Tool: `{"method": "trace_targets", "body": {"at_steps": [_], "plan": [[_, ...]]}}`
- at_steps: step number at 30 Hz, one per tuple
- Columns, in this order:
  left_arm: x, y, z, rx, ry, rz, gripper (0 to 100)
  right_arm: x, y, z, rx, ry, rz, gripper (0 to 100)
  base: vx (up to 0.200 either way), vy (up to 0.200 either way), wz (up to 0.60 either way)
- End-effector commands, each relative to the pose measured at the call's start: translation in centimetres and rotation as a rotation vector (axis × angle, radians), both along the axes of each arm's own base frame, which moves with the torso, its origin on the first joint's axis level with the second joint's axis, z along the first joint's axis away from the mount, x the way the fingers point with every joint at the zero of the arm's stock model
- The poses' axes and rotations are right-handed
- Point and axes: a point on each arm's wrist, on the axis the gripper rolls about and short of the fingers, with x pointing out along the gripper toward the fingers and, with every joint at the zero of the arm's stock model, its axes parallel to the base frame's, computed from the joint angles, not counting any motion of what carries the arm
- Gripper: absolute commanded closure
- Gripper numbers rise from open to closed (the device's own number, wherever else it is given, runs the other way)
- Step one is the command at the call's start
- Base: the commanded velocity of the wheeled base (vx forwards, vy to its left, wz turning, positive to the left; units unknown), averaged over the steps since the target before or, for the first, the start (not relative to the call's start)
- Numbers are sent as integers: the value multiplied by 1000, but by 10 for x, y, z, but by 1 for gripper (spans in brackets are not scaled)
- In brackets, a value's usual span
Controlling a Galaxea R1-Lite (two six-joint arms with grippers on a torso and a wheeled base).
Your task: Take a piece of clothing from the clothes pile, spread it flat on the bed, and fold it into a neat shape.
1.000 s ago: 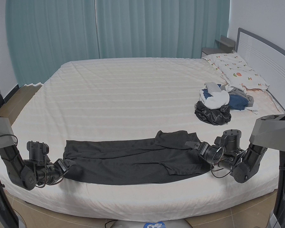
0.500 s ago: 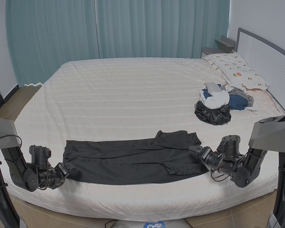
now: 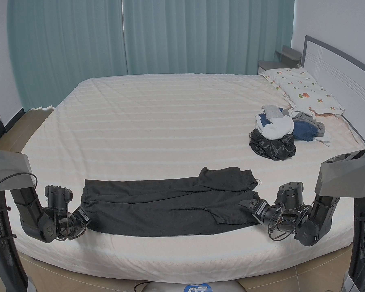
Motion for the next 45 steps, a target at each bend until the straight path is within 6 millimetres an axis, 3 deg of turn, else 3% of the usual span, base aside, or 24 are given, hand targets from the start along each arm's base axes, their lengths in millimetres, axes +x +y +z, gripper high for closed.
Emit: {"method": "trace_targets", "body": {"at_steps": [1,17,25,35,36,45], "plan": [[0,0,-2,-16,7,23,100,-3,0,1,-17,36,1,0,0,0,0],[-1,1,-3,-28,9,33,100,-16,9,14,-82,88,12,0,0,0,0],[-2,1,-3,-28,11,33,100,-19,16,2,-104,136,35,0,0,0,0],[-2,1,-2,-28,8,33,100,-1,19,-17,-132,92,-43,0,0,0,0],[-2,1,-2,-29,8,36,100,1,18,-17,-127,74,-50,100,0,0,0],[-2,1,0,-25,2,34,100,-3,22,-12,-161,6,-77,100,0,0,0]]}}
